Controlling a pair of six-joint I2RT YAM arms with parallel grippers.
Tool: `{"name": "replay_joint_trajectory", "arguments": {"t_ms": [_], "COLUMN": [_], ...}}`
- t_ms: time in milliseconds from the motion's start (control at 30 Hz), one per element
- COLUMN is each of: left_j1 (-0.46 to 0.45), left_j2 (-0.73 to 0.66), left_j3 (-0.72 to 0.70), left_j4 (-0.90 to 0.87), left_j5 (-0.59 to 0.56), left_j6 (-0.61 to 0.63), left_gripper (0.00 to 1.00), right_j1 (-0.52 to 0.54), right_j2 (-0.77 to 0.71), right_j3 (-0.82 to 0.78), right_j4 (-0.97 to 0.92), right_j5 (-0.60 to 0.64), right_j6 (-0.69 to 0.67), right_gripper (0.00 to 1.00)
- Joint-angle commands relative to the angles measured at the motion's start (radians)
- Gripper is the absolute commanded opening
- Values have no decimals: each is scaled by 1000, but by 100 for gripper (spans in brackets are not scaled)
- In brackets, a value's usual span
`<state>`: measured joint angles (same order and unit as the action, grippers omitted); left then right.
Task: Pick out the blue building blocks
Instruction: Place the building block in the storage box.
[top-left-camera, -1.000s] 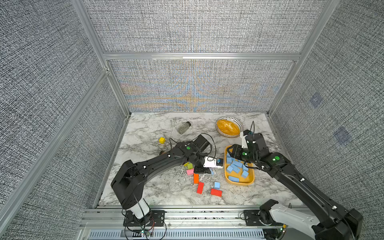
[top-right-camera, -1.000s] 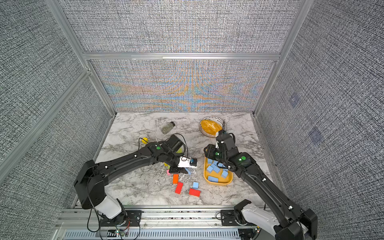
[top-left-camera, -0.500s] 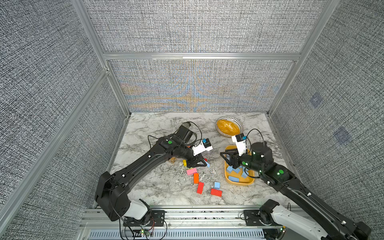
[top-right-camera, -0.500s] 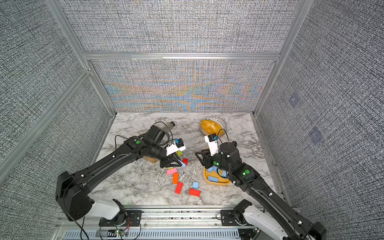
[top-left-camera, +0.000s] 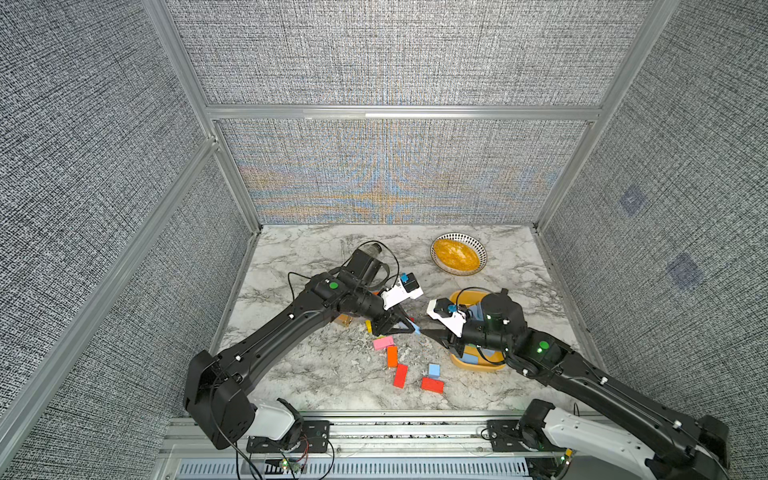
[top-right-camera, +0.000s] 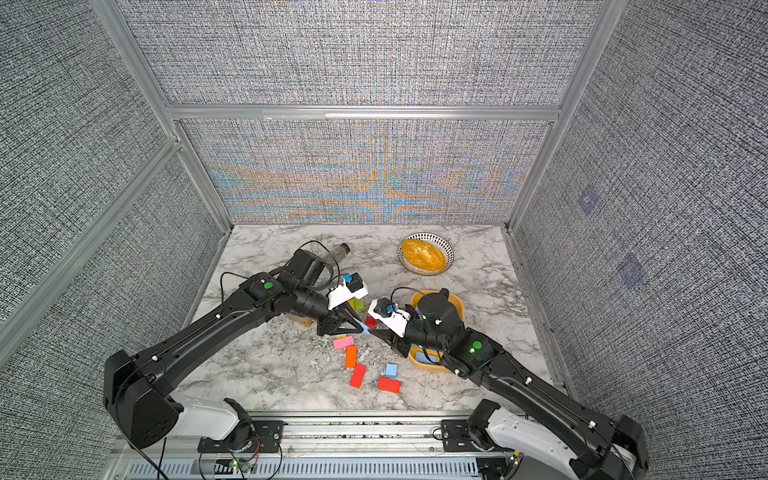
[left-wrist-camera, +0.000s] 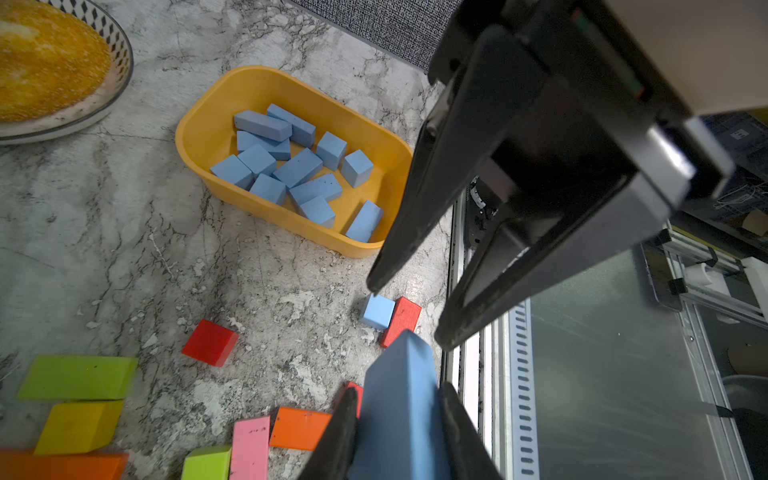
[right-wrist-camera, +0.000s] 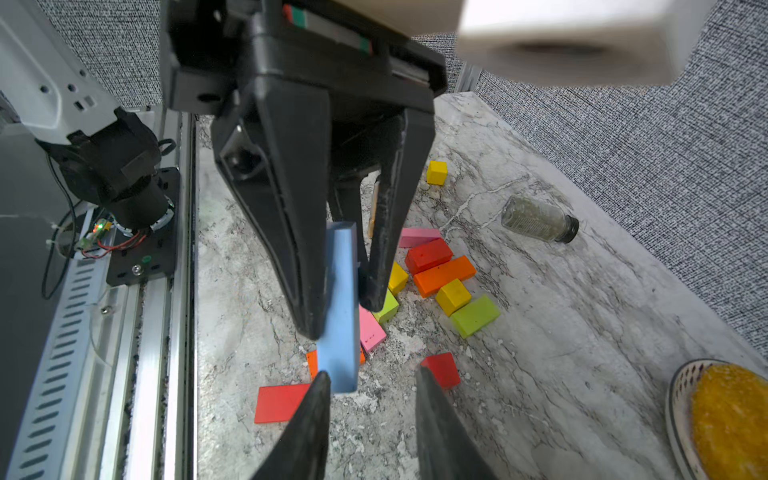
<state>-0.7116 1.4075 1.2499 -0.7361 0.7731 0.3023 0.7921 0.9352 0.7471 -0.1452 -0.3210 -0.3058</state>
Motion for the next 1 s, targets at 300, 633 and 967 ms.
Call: {"name": "replay_joint_trajectory", "arguments": {"t_ms": [300,633,967], "left_j1": [1,1,1], "left_j2": [2,-17,-37], "left_j3": [-7,-26,-29], "left_j4": [60,93,94], "left_j5": [24,110,103], "left_j6": [-91,-123,-131], "left_gripper": [0,0,21], "right_j1": [54,59,59], "right_j2": [7,40,20], "right_j3": [-3,14,29], "right_j4": [49,70,10], "right_j5": [16,84,88], "right_j6": [-88,-61,-50], "right_gripper": [34,29,0]}}
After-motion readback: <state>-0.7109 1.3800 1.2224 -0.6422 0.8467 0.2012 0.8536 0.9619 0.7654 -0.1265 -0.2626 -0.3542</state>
